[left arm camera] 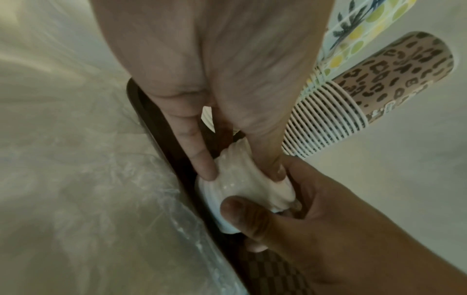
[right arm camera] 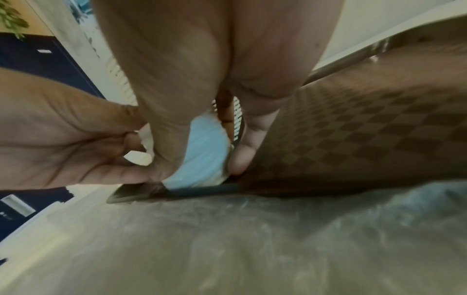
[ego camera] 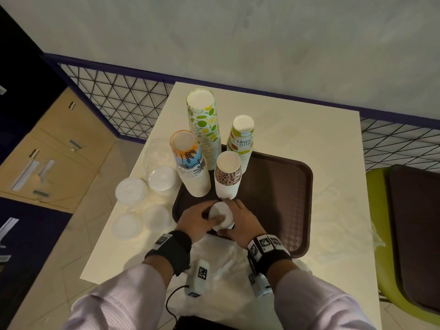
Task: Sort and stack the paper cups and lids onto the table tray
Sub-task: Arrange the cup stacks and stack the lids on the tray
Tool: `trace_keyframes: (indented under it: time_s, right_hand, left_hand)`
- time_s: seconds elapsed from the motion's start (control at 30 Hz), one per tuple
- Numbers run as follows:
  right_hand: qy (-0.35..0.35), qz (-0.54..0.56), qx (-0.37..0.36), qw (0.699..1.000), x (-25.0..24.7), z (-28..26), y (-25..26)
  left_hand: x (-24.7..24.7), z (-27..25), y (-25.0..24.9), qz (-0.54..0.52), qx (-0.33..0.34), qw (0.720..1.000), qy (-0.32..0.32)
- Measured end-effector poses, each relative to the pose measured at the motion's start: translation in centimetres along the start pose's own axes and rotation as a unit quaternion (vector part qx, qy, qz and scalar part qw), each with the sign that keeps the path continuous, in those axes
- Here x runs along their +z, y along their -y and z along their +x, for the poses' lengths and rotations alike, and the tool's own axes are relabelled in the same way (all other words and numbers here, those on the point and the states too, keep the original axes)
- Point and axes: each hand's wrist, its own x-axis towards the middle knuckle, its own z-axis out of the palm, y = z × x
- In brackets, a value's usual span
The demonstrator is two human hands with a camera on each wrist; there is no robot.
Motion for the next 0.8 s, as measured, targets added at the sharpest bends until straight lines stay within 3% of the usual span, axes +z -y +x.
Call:
trace_keyframes:
  time_s: [0.43,0.63,0.8]
  right_hand:
    - [-0.003,-0.018,-0.025,1.000,-0.1,-0.2,-0.5]
    - [0.036,-0.016,-0.041,0.998,-0.8,0.0,-0.2]
    - [0.051,0.029,0.002,0.998,-1.5,-0.2,0.3]
  left_hand:
    - [0.6,-0.8,0.3,0.013,0.011,1.000,-0.020]
    - [0.3,-0.8,-0.1,0.040,0.016,0.999,-0.018]
    - [0.7,-0.9,0.2,0.019,-0.004,0.999,-0.042]
